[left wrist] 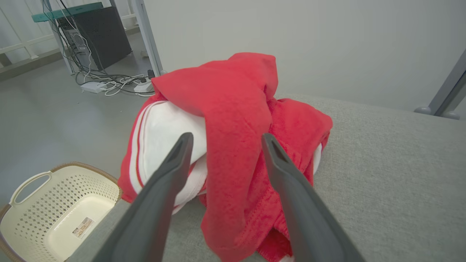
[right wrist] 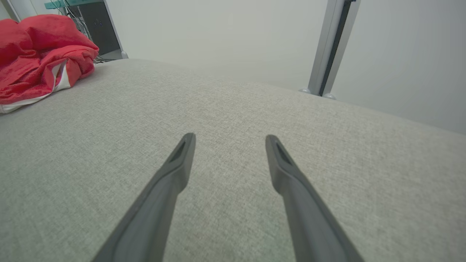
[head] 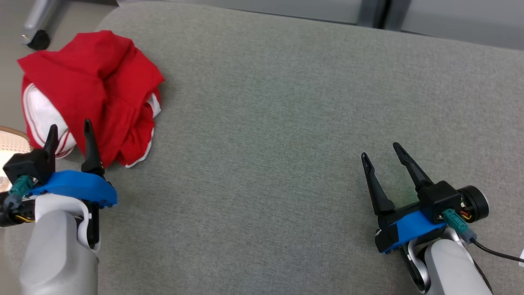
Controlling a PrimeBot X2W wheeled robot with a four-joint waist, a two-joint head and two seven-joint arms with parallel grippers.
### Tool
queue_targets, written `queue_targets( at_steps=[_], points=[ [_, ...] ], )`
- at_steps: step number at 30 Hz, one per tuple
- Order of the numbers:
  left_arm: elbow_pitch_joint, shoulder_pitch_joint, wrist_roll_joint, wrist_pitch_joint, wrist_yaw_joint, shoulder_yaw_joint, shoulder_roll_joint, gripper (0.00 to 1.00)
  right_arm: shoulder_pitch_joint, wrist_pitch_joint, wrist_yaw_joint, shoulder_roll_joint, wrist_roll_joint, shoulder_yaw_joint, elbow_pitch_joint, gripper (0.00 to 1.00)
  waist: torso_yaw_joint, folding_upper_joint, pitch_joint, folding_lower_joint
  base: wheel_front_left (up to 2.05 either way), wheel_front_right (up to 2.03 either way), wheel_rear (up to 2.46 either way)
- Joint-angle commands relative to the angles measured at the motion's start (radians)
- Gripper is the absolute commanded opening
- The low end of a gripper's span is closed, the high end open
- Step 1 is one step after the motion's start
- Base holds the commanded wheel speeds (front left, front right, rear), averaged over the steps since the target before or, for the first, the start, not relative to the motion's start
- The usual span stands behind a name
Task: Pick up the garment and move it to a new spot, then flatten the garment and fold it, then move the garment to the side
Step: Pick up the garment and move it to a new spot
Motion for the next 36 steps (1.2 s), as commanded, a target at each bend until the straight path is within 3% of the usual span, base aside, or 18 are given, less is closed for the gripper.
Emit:
queue_targets(
  at_steps=[1, 9, 10, 11, 18, 24, 32, 36],
  points=[
    [0.010, -0.021, -0.001, -0.003, -0.003, 0.004, 0.007, 1.00, -0.013, -0.004, 0.000, -0.007, 0.001, 0.002, -0.005, 1.00, -0.005, -0.0002, 0.006, -0.0003, 0.00, 0.00, 0.00],
    [0.160, -0.136, -0.012, -0.003, 0.048, 0.052, 0.040, 1.00, -0.042, -0.004, 0.000, -0.016, 0.008, 0.005, -0.014, 1.00, -0.049, -0.0002, 0.052, -0.0003, 0.00, 0.00, 0.00],
    [0.170, -0.141, -0.007, -0.003, 0.050, 0.051, 0.042, 0.56, -0.043, -0.004, 0.000, -0.014, 0.009, 0.003, -0.014, 1.00, -0.053, -0.0002, 0.052, -0.0003, 0.00, 0.00, 0.00],
    [0.163, -0.151, -0.006, -0.003, 0.048, 0.051, 0.045, 0.00, -0.044, -0.004, 0.000, -0.013, 0.011, -0.001, -0.013, 1.00, -0.056, -0.0002, 0.052, -0.0003, 0.00, 0.00, 0.00],
    [0.039, -0.172, 0.024, -0.003, 0.020, 0.025, 0.048, 0.00, -0.028, -0.004, 0.000, 0.008, 0.026, -0.007, -0.002, 1.00, -0.088, -0.0002, 0.002, -0.0003, 0.00, 0.00, 0.00],
    [-0.112, -0.192, 0.060, -0.003, -0.001, -0.062, 0.025, 0.00, -0.008, -0.004, 0.000, 0.025, 0.047, -0.007, 0.001, 1.00, -0.145, -0.0002, -0.058, -0.0003, 0.00, 0.00, 0.00],
    [-0.252, -0.198, 0.038, -0.003, -0.009, -0.212, -0.031, 0.00, 0.017, -0.004, 0.000, 0.030, 0.097, 0.002, -0.002, 1.00, -0.280, -0.0002, -0.114, -0.0003, 0.00, 0.00, 0.00],
    [-0.290, -0.169, -0.014, -0.003, -0.009, -0.311, -0.073, 0.00, 0.034, -0.004, 0.000, 0.030, 0.123, 0.008, -0.007, 1.00, -0.381, -0.0002, -0.129, -0.0003, 0.00, 0.00, 0.00]
  ],
)
